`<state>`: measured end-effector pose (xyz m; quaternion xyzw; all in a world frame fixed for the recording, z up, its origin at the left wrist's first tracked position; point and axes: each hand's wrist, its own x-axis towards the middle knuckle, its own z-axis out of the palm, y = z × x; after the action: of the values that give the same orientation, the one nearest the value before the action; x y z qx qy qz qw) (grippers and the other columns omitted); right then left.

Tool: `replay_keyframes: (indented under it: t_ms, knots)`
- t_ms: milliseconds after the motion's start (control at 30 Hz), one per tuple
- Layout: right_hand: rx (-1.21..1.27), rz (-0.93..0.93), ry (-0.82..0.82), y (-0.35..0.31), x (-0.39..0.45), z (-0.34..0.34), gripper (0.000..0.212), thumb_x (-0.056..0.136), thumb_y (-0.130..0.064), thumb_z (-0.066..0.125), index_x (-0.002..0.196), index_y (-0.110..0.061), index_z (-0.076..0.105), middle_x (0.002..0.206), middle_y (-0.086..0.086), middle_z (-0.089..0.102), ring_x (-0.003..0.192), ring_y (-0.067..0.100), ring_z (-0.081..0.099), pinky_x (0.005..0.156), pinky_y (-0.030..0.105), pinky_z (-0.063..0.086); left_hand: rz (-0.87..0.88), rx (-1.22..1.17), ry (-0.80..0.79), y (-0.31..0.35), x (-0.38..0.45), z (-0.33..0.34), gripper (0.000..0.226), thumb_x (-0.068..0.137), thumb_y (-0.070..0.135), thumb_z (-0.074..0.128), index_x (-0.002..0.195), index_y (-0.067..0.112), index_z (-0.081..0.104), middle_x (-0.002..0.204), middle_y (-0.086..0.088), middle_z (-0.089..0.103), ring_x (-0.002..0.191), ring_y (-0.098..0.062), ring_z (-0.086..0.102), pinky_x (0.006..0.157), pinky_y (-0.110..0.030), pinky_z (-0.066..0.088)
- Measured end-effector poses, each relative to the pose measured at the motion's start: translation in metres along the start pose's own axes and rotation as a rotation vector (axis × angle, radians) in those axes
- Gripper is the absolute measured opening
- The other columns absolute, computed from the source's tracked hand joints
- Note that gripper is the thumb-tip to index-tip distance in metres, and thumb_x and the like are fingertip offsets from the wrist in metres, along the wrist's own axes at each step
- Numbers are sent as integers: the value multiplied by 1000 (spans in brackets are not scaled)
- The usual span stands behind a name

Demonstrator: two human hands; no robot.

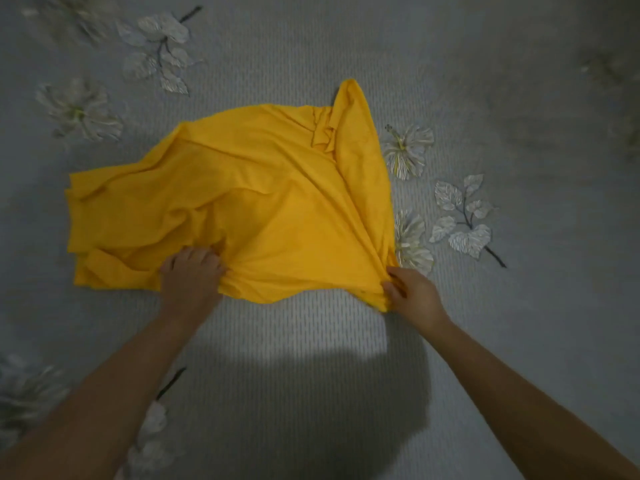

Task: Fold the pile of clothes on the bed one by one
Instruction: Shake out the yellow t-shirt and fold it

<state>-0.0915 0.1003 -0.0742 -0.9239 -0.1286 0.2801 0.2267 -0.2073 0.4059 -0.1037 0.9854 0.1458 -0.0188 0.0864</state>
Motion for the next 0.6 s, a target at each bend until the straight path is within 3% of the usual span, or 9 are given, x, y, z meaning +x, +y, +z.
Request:
replay_keyframes:
  t_ms: [100, 167, 200, 267, 367, 433, 467, 533, 600]
  knots:
    - [42, -98, -386, -4, -49, 19, 35, 92, -14, 52, 124, 0, 51, 112, 18, 58, 101, 28, 57, 75, 16, 34, -83, 69, -66, -26, -36, -13, 11, 70, -3, 52, 62, -3, 59, 73, -23, 61, 83, -44, 59, 74, -55, 39]
    - [86, -114, -517, -8, -63, 18, 35, 93, -15, 50, 127, -8, 51, 110, 8, 58, 94, 21, 59, 76, 17, 40, -188, 60, -118, -24, -51, -25, 15, 75, -2, 48, 66, -5, 60, 83, -26, 62, 93, -47, 55, 79, -59, 38]
    - [89, -122, -483, -10, -62, 13, 33, 92, -13, 51, 125, -9, 54, 104, 8, 61, 86, 19, 59, 72, 18, 40, -198, 38, -129, -16, -54, -29, 24, 78, 7, 44, 70, -6, 61, 90, -28, 62, 95, -49, 55, 80, -58, 38]
    - [48, -147, -226, -10, -49, -1, 25, 89, -4, 54, 112, -5, 64, 90, 17, 67, 72, 18, 57, 62, 22, 34, -101, -50, -126, 14, -61, -36, 40, 78, 21, 38, 75, -8, 65, 93, -29, 65, 89, -48, 60, 76, -55, 45]
    - [-136, -381, 76, -15, -13, -23, 30, 80, 6, 49, 105, 6, 65, 94, 28, 66, 82, 36, 62, 72, 27, 41, 26, -279, -122, 76, -72, -31, 46, 78, 33, 37, 70, 0, 67, 76, -20, 66, 73, -36, 63, 65, -39, 49]
    - [-426, -582, 28, -11, 16, -24, 39, 84, -4, 52, 123, 0, 55, 127, 29, 50, 114, 46, 49, 93, 47, 42, 27, -385, -149, 118, -82, -17, 47, 79, 44, 45, 71, 4, 68, 72, -15, 66, 71, -31, 63, 64, -34, 43]
    - [-585, -578, -80, -10, 28, -24, 46, 90, -17, 51, 135, -10, 43, 144, 22, 32, 131, 43, 30, 103, 50, 33, -10, -388, -192, 140, -85, -8, 50, 78, 51, 50, 80, 5, 68, 80, -13, 66, 79, -30, 62, 68, -33, 42]
    - [-747, -548, -218, -7, 52, -21, 57, 92, -35, 48, 143, -25, 25, 155, 4, 5, 142, 30, 2, 112, 47, 17, -213, -344, -345, 179, -88, 11, 59, 77, 64, 50, 101, 12, 62, 103, -8, 61, 102, -24, 52, 82, -31, 35]
    - [-726, -573, -231, -9, 69, -18, 49, 92, -32, 48, 139, -27, 36, 154, -2, 14, 142, 24, 1, 112, 41, 13, -422, -296, -391, 203, -86, 26, 53, 81, 61, 47, 108, 17, 55, 113, -4, 53, 111, -23, 42, 90, -34, 29]
